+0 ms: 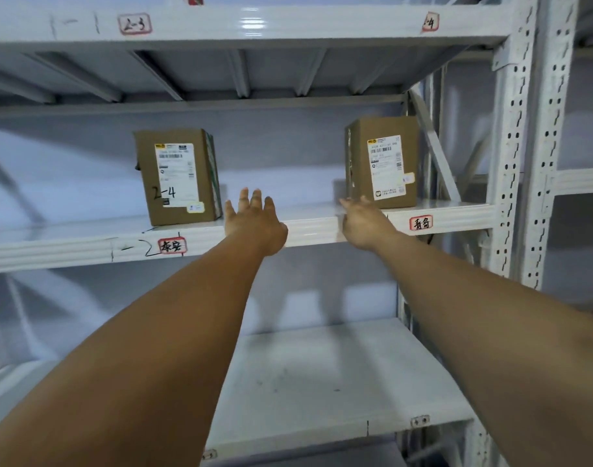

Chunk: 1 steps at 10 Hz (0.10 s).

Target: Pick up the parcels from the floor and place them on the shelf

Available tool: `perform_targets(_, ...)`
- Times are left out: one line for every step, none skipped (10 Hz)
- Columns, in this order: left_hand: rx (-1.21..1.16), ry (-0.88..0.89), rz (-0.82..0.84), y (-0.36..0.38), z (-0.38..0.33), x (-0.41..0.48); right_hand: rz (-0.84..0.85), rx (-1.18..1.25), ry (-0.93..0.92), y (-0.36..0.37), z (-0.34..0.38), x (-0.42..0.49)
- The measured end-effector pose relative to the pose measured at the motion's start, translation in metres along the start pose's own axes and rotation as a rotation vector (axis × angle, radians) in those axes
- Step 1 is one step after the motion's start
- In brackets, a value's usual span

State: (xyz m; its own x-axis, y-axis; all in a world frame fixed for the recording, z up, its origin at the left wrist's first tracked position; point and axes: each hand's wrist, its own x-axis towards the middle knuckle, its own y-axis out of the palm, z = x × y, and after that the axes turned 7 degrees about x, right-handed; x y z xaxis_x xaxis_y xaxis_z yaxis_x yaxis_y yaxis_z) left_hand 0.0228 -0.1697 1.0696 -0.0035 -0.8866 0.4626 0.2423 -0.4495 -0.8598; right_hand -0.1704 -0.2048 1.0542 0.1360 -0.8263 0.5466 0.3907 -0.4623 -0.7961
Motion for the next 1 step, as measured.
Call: perform_targets(-0.025, 0.025, 0.027, -0.0034, 0.0173, -0.0153, 0.050, -0.075, -0.018, 0.0069, 0.0172, -0.0104)
